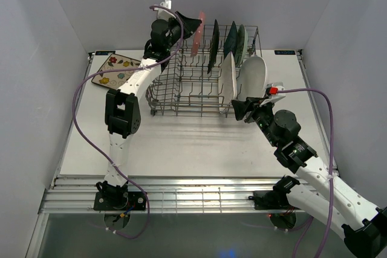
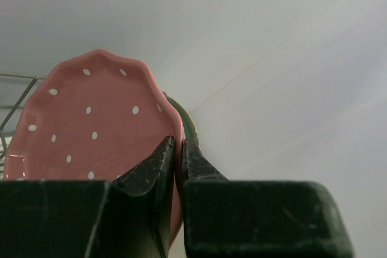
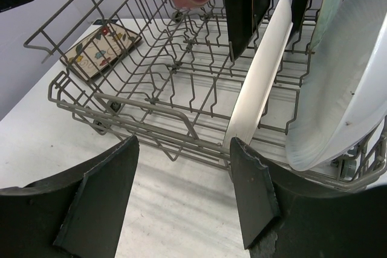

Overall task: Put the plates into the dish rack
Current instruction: Insert the plate into the dish rack.

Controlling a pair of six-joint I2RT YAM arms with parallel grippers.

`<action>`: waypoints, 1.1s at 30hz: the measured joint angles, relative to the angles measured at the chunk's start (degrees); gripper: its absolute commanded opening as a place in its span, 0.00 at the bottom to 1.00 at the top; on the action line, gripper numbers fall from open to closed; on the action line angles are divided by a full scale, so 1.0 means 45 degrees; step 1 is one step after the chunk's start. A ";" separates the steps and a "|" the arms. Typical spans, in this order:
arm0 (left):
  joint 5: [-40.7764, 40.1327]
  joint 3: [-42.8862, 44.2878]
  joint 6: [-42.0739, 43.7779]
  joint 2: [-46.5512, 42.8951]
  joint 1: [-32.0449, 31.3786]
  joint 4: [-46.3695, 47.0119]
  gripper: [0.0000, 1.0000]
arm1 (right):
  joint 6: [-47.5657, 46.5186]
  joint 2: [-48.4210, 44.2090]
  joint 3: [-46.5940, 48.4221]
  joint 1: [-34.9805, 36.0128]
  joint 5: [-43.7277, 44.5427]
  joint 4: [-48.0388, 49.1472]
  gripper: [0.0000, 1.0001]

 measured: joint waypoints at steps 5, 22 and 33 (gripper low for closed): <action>-0.0267 -0.0355 0.0063 0.0000 0.0000 -0.0408 0.00 | 0.0000 -0.0049 0.0000 0.0000 0.0000 0.0005 0.68; -0.0219 -0.0277 -0.0330 0.0000 0.0000 -0.0627 0.00 | 0.0000 -0.0209 -0.0170 0.0000 0.0087 -0.0121 0.68; -0.0141 -0.0262 -0.1175 0.0000 0.0000 -0.0627 0.00 | 0.0000 -0.0204 -0.0170 0.0000 0.0087 -0.0180 0.68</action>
